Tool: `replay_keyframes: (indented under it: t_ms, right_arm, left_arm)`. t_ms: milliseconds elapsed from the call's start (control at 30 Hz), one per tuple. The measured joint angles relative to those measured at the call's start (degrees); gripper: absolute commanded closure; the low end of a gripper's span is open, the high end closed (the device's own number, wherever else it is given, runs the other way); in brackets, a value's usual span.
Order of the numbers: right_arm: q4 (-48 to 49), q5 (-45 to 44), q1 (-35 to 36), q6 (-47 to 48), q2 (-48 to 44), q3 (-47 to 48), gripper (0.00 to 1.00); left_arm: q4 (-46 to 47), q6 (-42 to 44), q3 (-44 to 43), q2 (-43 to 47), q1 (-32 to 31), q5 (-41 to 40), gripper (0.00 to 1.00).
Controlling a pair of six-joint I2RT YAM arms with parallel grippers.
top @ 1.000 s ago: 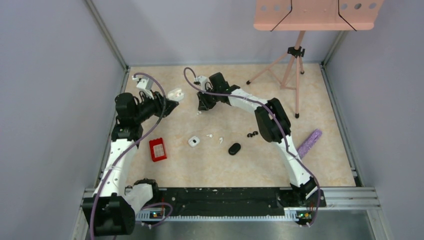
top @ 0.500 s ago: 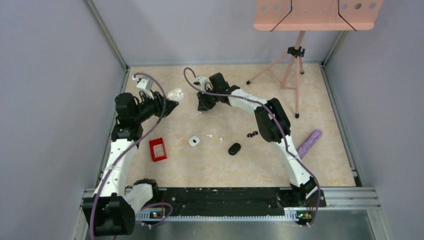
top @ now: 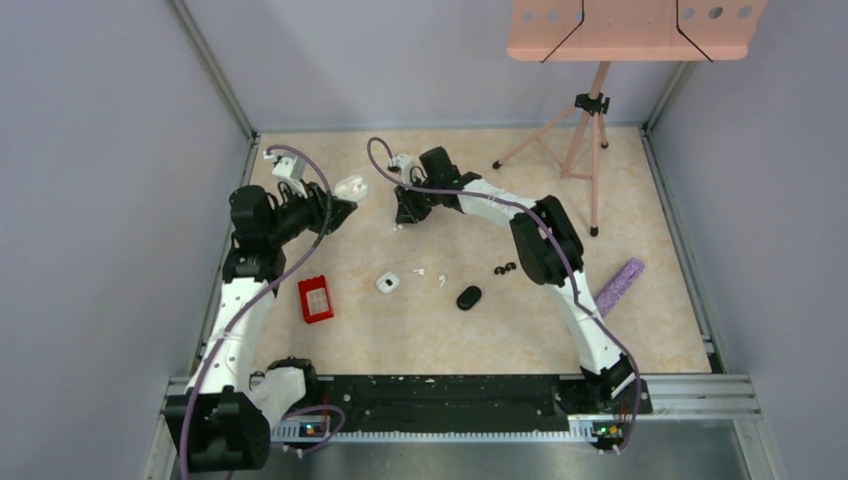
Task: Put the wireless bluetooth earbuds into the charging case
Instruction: Pick up the earbud from the center of the board, then place the earbud in the charging case.
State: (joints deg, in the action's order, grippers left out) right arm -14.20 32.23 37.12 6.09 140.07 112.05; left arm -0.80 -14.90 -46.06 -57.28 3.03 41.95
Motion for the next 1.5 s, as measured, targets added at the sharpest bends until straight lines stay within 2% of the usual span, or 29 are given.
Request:
replay_keyframes:
  t_ms: [267, 533, 767, 900, 1100, 1300, 1500]
  right_arm:
    - [-1.1, 2.5, 0.1, 0.3, -0.5, -0.7, 0.81]
    - [-1.5, 4.0, 0.3, 0.4, -0.6, -1.0, 1.00]
    - [-3.3, 4.7, 0.1, 0.7, -2.0, -1.9, 1.00]
    - [-5.6, 7.0, -1.0, 1.9, -8.1, -7.3, 1.00]
    - [-12.0, 11.1, -4.9, 10.6, -27.8, -14.2, 1.00]
    - [-13.9, 15.5, -5.2, 14.8, -43.7, -10.6, 1.00]
    - [-15.4, 15.2, -1.4, 14.8, -44.3, -2.7, 1.00]
  left_arm:
    - [0.7, 0.0, 0.0, 0.0, 0.0, -0.1, 1.00]
    - [0.7, 0.0, 0.0, 0.0, 0.1, -0.5, 1.00]
    - [1.4, -0.2, 0.2, -0.4, 0.1, -0.2, 1.00]
    - [4.4, -0.6, 1.0, -2.2, 0.1, 1.6, 1.00]
    - [11.9, -4.0, 1.3, -8.5, -0.2, 8.7, 1.00]
    - [19.5, -5.6, 1.3, -12.6, -3.5, 14.9, 1.00]
    - [22.7, -2.3, 1.0, -13.0, -10.2, 20.0, 1.00]
